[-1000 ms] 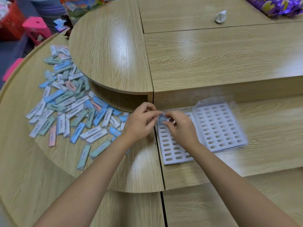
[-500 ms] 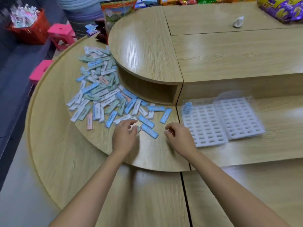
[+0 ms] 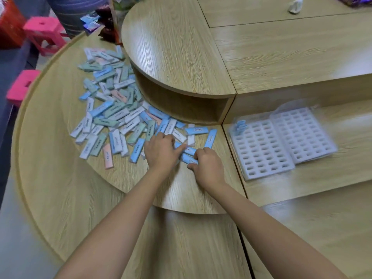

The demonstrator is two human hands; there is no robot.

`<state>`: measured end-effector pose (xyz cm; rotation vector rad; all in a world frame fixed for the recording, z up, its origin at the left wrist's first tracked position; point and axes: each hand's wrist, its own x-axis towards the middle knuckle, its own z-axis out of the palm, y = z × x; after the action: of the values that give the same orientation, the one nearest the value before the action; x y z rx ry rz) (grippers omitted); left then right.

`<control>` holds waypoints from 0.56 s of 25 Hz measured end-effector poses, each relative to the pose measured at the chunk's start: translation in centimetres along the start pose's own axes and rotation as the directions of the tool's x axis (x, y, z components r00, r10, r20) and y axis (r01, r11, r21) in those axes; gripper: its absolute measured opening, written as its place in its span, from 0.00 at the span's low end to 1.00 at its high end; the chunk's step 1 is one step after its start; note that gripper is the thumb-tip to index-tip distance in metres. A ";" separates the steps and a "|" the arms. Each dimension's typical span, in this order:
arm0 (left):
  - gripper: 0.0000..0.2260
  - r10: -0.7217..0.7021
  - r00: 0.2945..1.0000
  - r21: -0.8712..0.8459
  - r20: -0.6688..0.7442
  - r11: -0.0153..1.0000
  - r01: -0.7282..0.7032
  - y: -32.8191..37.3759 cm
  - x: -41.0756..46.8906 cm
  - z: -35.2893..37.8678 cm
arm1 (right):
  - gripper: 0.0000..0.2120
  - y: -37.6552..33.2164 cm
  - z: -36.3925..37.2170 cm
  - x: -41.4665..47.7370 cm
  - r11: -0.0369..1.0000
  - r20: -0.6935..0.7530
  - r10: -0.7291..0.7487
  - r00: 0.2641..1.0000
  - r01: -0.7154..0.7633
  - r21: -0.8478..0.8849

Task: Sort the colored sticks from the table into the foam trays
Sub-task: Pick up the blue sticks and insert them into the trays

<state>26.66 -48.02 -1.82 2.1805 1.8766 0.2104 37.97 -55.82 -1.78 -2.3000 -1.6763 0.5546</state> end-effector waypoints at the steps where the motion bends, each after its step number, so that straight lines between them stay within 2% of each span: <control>1: 0.22 -0.008 1.000 -0.009 0.004 1.000 0.008 0.1 -0.1 0.0 | 0.14 0.2 -0.1 0.0 1.000 0.020 0.007 1.000 -0.007 0.013; 6: 0.21 -0.117 0.990 -0.054 0.083 0.991 0.122 0.9 0.0 0.4 | 0.10 1.8 -1.3 -0.2 0.981 0.135 0.042 0.990 -0.067 0.182; 8: 0.20 -0.103 0.991 -0.037 0.088 0.994 0.106 1.3 -0.2 0.4 | 0.08 2.8 -2.8 -0.4 0.972 0.178 -0.035 0.983 -0.008 0.235; 10: 0.17 -0.073 0.994 -0.079 0.077 0.994 0.079 2.1 -0.6 0.3 | 0.07 4.3 -5.3 -0.7 0.921 0.210 -0.127 0.969 0.037 0.387; 12: 0.15 -0.029 0.996 -0.172 0.082 0.984 0.043 2.9 -1.2 0.3 | 0.05 6.3 -8.4 -0.8 0.853 0.162 -0.147 0.976 0.042 0.520; 14: 0.14 0.015 0.993 -0.277 0.114 0.961 0.017 3.4 -1.9 0.4 | 0.03 8.9 -11.2 -0.5 0.802 0.070 -0.091 0.993 0.032 0.596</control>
<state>29.75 -50.36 -1.11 1.9605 1.6736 0.3202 50.38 -58.76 4.75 -1.7730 -1.3433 1.0230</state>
